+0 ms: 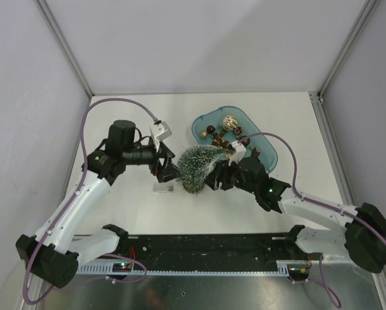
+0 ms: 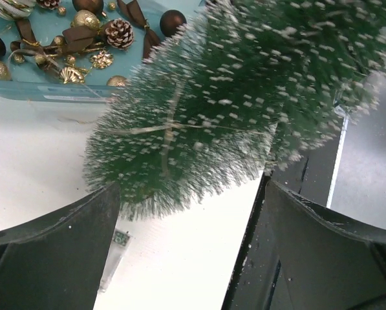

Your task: Decorate the small christmas tree

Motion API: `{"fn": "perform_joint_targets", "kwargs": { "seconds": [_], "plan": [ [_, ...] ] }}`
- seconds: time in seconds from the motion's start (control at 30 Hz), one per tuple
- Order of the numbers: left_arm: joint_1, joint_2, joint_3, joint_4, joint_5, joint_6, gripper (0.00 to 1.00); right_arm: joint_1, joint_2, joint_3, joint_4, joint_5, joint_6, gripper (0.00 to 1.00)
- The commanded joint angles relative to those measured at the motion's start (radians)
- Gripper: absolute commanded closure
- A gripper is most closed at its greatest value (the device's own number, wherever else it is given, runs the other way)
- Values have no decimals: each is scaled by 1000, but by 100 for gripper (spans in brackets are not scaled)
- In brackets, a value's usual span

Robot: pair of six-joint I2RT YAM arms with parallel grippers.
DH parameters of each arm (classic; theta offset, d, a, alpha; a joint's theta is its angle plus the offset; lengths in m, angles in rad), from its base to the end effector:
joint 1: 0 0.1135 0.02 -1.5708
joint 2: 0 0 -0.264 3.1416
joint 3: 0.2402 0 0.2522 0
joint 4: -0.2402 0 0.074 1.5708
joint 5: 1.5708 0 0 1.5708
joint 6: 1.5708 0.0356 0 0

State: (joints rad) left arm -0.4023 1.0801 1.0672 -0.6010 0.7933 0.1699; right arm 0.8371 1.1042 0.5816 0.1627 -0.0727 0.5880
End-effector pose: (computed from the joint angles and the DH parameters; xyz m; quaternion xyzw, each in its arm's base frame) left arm 0.1945 -0.1103 0.3462 0.4017 0.7353 -0.3899 0.3820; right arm 0.1628 0.1844 0.2404 -0.1226 0.8128 0.3944 0.4108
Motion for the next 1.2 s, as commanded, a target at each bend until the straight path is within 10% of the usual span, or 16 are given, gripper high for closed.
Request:
{"fn": "perform_joint_targets", "kwargs": {
  "seconds": [0.0,0.57,1.17],
  "plan": [
    [-5,-104,-50,16,28,-39,3,5,89,93,152,-18,28,40],
    [239,-183,135,-103,-84,7,0,-289,-286,136,-328,72,-77,26],
    [254,-85,-6,17,-85,-82,0,-303,-278,177,-413,146,-103,25]
  ]
}}
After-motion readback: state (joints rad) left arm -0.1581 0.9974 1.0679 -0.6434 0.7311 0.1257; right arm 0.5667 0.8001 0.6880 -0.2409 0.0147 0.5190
